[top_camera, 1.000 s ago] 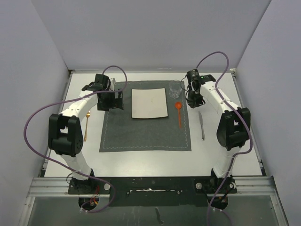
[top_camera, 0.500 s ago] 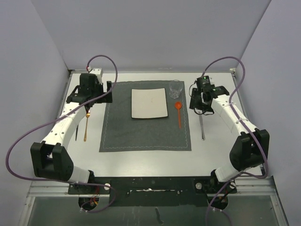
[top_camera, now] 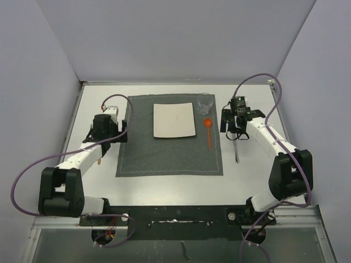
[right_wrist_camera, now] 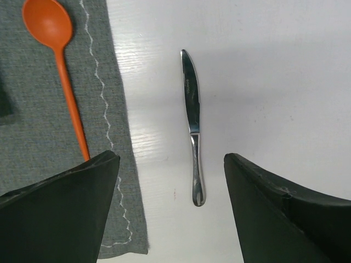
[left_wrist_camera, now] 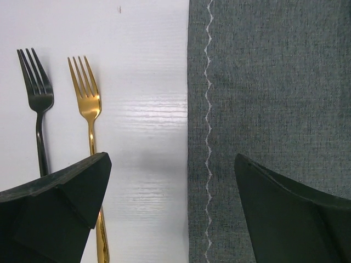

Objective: Set the dinner table for one person
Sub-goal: Pick up the knife at the center of the board.

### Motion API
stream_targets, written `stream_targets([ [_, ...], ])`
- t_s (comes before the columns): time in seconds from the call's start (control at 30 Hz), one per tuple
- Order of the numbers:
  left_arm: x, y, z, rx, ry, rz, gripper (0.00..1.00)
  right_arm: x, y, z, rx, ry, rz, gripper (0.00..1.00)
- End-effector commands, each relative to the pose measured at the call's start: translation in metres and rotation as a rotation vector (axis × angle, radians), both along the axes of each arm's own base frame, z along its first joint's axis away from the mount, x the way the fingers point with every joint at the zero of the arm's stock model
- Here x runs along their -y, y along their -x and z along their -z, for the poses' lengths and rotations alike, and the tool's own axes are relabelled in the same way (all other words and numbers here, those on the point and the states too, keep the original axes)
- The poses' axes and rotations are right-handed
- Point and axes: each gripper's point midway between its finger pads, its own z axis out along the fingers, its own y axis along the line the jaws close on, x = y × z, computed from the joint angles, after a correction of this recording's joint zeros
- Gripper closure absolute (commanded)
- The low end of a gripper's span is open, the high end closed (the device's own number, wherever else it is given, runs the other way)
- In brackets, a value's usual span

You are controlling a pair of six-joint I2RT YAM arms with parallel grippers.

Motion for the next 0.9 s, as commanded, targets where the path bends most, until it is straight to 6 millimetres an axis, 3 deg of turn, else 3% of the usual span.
stream_targets([
  [0.0,-0.002,-0.029,-0.054,0.283,-0.015,0.013,0.02,0.006,-0.019,0.0,0.085,0.021,-0.009,0.2],
  [0.1,-0.002,-0.028,-0.044,0.309,-0.017,0.019,0.02,0.011,-0.018,0.006,0.086,0.039,-0.006,0.2],
  [0.23,0.003,-0.022,-0.049,0.454,-0.012,0.061,0.02,0.017,-0.018,0.021,0.063,0.042,-0.004,0.2],
  [0.53,0.002,-0.02,-0.033,0.419,-0.002,0.067,0.02,0.018,-0.015,0.057,-0.016,-0.014,-0.001,0.25],
  [0.63,0.001,-0.019,-0.028,0.409,0.0,0.076,0.02,0.019,-0.009,0.06,-0.041,-0.015,0.01,0.3],
  [0.87,0.002,-0.019,-0.016,0.408,0.045,0.099,0.02,0.02,0.006,0.051,-0.036,-0.028,0.019,0.3],
])
